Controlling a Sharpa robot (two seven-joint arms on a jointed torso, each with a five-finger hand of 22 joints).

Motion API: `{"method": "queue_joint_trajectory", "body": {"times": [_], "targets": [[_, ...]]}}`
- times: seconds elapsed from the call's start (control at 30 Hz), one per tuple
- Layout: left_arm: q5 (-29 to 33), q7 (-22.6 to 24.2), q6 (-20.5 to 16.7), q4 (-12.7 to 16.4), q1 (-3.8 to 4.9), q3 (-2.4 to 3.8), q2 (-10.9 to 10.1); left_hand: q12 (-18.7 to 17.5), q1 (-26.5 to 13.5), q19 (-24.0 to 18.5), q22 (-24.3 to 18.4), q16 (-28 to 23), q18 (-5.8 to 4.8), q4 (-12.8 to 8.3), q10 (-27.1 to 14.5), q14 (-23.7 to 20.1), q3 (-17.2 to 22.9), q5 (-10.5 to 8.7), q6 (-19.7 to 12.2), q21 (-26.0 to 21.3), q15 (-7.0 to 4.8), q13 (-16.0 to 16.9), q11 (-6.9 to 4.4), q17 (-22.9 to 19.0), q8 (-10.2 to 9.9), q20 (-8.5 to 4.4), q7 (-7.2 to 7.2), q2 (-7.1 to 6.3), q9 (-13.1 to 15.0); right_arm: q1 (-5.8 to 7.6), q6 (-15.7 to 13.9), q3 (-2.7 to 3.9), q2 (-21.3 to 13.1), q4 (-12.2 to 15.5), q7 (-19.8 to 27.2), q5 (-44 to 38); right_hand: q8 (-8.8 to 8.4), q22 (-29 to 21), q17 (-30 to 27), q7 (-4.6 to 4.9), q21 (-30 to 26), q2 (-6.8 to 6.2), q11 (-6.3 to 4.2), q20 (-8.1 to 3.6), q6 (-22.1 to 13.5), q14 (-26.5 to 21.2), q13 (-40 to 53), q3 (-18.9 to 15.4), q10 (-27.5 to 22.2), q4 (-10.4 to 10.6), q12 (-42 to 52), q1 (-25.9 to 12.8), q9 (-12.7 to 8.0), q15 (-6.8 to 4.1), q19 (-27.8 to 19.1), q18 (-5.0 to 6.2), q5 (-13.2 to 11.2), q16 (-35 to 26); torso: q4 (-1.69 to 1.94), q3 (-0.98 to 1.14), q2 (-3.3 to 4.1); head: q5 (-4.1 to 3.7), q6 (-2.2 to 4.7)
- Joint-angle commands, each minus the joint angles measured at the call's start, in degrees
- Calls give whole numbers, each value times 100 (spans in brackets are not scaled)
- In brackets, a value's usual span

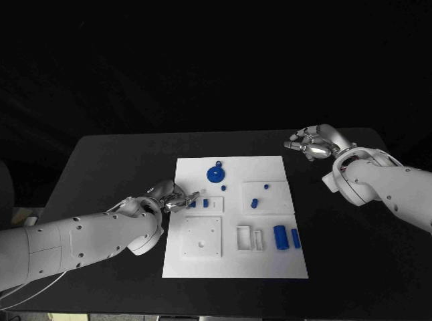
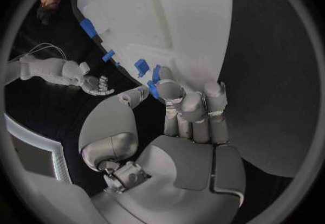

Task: Assemble the parts on the task board

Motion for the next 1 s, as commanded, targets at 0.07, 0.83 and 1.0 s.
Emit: {"method": "queue_joint_trajectory", "body": {"times": [0.07, 0.83, 1.0], "targets": [[95, 152, -115, 19, -2, 1, 3, 40, -42, -14, 7, 0, 101, 41, -26, 0, 20, 30, -11, 17, -31, 7, 8, 9, 25, -609, 3, 25, 11, -5, 64, 1, 4, 0, 51, -14, 33, 7, 3, 45, -22, 12, 6, -4, 14, 38, -6, -23, -50, -5, 39, -66, -9, 3, 27, 399, 26, -35, -3, 3, 3, -4, 1], [160, 272, -193, 50, -2, 2, -14, 82, 63, 5, 19, 41, 110, 53, -10, 15, 82, 64, 8, 52, -33, 31, 4, 31, 63, -607, -3, 50, 36, -8, 70, 1, 3, -1, 52, -14, 34, 12, 6, 45, -25, 10, 7, -4, 15, 39, -13, -24, -51, -10, 44, -69, -10, 3, 29, 399, 36, -37, -1, 2, 0, -19, 9], [160, 245, -148, 35, -2, 2, -20, 85, 60, 6, 19, 43, 110, 64, -12, 14, 85, 64, 7, 54, -33, 34, 4, 32, 65, -606, -3, 53, 37, -9, 71, 1, 4, 1, 52, -14, 34, 13, 6, 45, -25, 10, 6, -4, 15, 39, -14, -24, -52, -11, 45, -70, -11, 3, 30, 399, 38, -37, 0, 1, 1, -21, 6]]}}
